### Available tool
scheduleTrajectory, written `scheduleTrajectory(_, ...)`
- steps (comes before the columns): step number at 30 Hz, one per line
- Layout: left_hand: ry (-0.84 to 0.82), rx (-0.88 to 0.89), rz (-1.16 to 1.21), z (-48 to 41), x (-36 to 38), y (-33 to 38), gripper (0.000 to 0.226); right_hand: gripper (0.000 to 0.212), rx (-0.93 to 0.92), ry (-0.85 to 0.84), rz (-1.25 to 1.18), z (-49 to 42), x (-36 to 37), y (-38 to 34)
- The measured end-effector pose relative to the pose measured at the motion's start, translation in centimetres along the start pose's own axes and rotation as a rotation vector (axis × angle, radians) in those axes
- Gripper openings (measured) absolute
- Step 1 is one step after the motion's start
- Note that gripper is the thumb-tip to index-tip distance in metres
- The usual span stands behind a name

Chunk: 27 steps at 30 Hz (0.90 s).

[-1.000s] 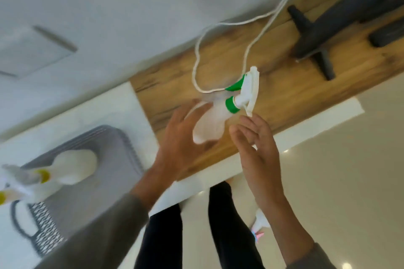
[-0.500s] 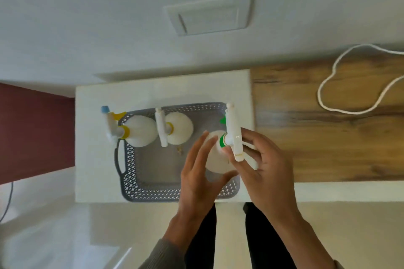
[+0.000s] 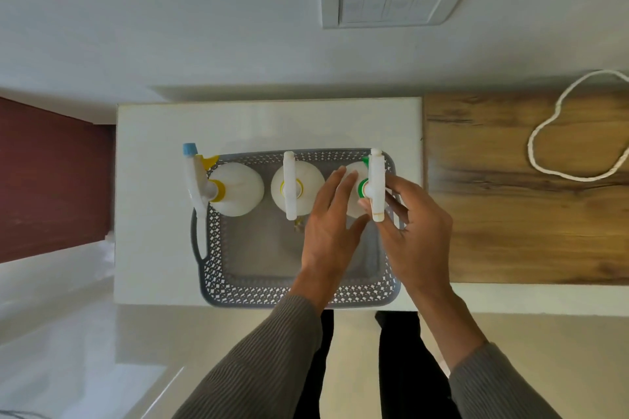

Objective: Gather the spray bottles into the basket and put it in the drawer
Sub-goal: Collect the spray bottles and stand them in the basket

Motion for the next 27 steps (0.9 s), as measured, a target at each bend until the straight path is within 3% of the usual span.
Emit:
scheduleTrajectory(16, -0.102, 0.015, 0.001, -0.9, 0.4, -1.3, 0.072, 0.038, 0.055, 0.02, 0.096, -0.2, 1.2, 0.3)
scheduleTrajectory(22, -0.045, 0.019, -0.009, 0.7, -0.3, -1.0, 0.085, 0.055, 0.181, 0.02, 0.033, 1.3, 0.5, 1.6)
scheduleTrajectory(25, -0.02, 0.028, -0.056, 3.9, -1.0, -0.3, 0.075, 0.05, 0.223, 0.109, -0.015, 3.7, -1.6, 2.3)
scheduleTrajectory(27, 0.029, 0.158, -0.146, 7.0, -1.2, 0.9, 0.058, 0.047, 0.267, 0.183, -0.013, 6.2, -3.5, 3.2)
Point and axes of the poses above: each hand's wrist, its own z-axis away from the middle knuckle, its own x-axis out of the palm, y = z × x, the point moved 4 cm from there along -z, towards the middle knuckle, and after that the axes turned 1 degree about x, right-handed, at the moved point
